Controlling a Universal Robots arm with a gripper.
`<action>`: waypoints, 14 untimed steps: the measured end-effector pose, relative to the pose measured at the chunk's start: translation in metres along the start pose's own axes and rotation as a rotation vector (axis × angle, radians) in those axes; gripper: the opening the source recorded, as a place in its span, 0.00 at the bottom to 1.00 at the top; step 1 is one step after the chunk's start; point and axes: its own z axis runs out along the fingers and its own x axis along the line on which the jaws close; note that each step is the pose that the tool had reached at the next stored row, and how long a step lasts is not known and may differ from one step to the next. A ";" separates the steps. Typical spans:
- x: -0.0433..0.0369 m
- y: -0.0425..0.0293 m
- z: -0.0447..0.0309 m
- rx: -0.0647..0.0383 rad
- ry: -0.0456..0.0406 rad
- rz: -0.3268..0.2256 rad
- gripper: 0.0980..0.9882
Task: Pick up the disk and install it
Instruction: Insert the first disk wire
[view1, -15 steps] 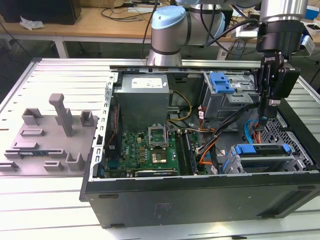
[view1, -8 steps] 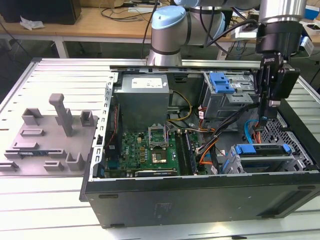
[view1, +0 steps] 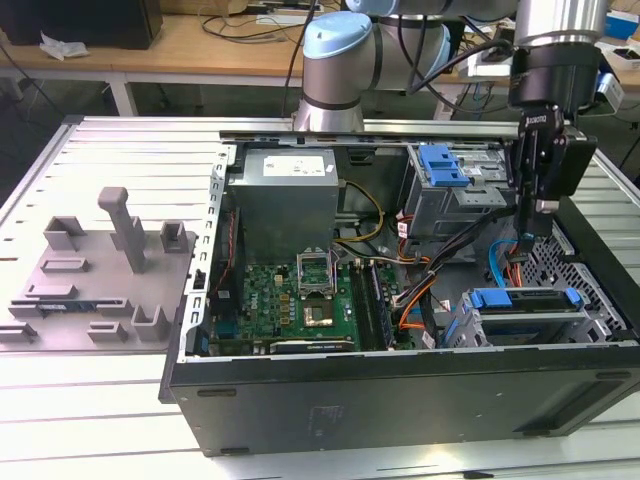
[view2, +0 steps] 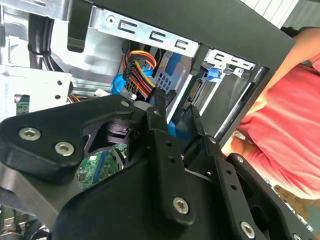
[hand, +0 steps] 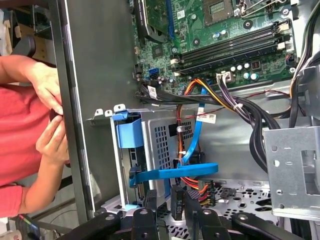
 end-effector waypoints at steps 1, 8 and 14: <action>-0.0007 0.0000 -0.0003 0.000 0.0014 0.000 0.29; -0.0039 0.0004 0.0017 0.004 0.0081 -0.004 0.19; -0.0051 0.0006 0.0032 0.007 0.0083 -0.008 0.07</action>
